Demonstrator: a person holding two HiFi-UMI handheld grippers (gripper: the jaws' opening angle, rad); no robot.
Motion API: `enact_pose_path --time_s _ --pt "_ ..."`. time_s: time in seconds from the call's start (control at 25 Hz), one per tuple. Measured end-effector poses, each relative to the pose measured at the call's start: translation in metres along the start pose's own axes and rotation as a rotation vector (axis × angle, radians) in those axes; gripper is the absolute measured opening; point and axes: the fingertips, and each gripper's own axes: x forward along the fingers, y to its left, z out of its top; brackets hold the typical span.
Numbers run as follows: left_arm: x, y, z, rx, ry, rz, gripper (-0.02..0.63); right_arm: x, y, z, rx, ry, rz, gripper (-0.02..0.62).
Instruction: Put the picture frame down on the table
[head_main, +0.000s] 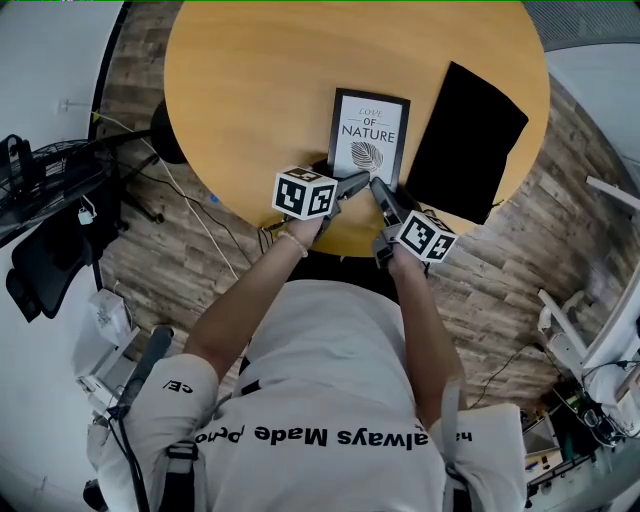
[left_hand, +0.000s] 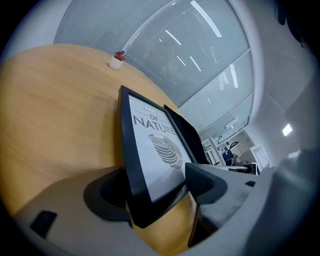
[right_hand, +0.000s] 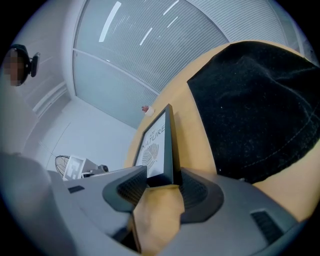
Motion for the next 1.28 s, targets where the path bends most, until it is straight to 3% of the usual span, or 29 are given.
enact_pose_path --time_s 0.4,1.28 --pt "0.002 0.004 -0.004 0.057 0.041 0.062 0.321 0.002 -0.009 -0.005 -0.041 0.026 -0.053 0.218" --pt "0.000 0.007 -0.004 0.107 0.042 0.160 0.344 0.000 -0.011 -0.005 -0.119 0.037 -0.110 0.224"
